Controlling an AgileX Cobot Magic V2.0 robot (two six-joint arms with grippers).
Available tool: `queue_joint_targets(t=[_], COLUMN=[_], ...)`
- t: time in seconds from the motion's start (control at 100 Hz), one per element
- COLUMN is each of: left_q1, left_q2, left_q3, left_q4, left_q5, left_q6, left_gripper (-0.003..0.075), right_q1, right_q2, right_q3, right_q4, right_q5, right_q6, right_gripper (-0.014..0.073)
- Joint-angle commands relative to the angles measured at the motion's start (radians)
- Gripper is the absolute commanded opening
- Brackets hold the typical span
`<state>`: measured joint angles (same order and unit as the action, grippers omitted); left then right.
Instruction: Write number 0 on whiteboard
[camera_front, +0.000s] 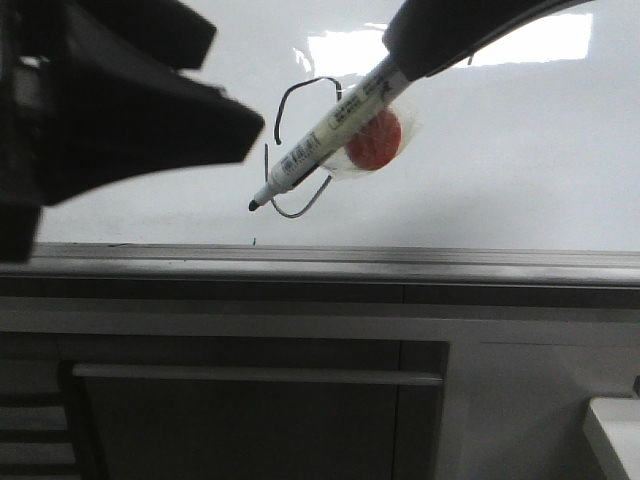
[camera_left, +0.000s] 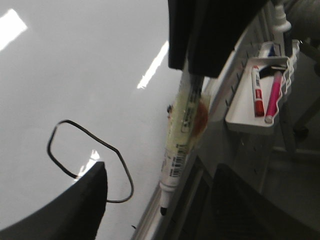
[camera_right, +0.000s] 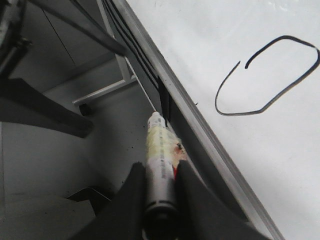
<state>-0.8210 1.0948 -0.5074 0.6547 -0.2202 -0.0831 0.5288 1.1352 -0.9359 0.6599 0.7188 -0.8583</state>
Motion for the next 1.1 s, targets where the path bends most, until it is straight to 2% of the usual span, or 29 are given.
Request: queue_joint_targets(t=[0.0,0.37,0.42,0.48,0.59,0.71,0.75,0.8,0.84,0.85,0.9,0.95,0.97,1.09], left_q1=[0.005,0.01,0.01,0.01,0.01,0.01,0.01,0.01,0.01,0.01,0.01,0.017,0.019,0.067], left_q2=[0.047,0.156,0.156,0.156,0.156,0.156,0.156,0.156,0.156,0.156,0.156,0.156,0.156,0.156], left_q3=[-0.051,-0.107,-0.107,-0.107,-0.107,-0.107,-0.107,-0.107,-0.107,-0.107,-0.107,-0.107,-0.107,-0.107], left_q4=[-0.005,-0.003,-0.003,0.001,0.001,0.001,-0.002,-0.02,-0.054,-0.061,-0.121,-0.189,-0.224,-0.497], left_q5=[-0.079,-0.132,-0.132,-0.132,-0.13,-0.13,-0.128,-0.126,-0.126,-0.126,-0.121,-0.116,-0.11,-0.086], left_q6=[0.001,0.001,0.001,0.001,0.001,0.001,0.001,0.001,0.001,0.001,0.001,0.001,0.001,0.001], left_gripper=[0.0388,0.0365,0.0344,0.0251,-0.002,-0.002,-0.002,-0.002,-0.002,-0.002,-0.002,-0.002,-0.002,-0.002], right_q1=[-0.001,0.035,0.035,0.035,0.035,0.035,0.035,0.035,0.035,0.035,0.035,0.035,0.035,0.035], right_q2=[-0.029,-0.061,-0.061,-0.061,-0.061,-0.061,-0.061,-0.061,-0.061,-0.061,-0.061,-0.061,-0.061,-0.061], right_q3=[-0.035,-0.035,-0.035,-0.035,-0.035,-0.035,-0.035,-0.035,-0.035,-0.035,-0.035,-0.035,-0.035,-0.035], right_q4=[0.022,0.039,0.039,0.039,0.039,0.039,0.039,0.039,0.039,0.039,0.039,0.039,0.039,0.039], right_q5=[-0.022,-0.023,-0.023,-0.025,-0.028,-0.06,-0.065,-0.078,-0.09,-0.094,-0.126,-0.175,-0.2,-0.311], right_q6=[-0.011,-0.011,-0.011,-0.011,-0.011,-0.018,-0.022,-0.022,-0.022,-0.022,-0.022,-0.02,-0.014,-0.013], right_gripper=[-0.0046,-0.0046,-0.0046,-0.0046,-0.0046,-0.0029,0.0019,0.0127,0.0287,0.0287,0.0493,0.064,0.0672,0.0613])
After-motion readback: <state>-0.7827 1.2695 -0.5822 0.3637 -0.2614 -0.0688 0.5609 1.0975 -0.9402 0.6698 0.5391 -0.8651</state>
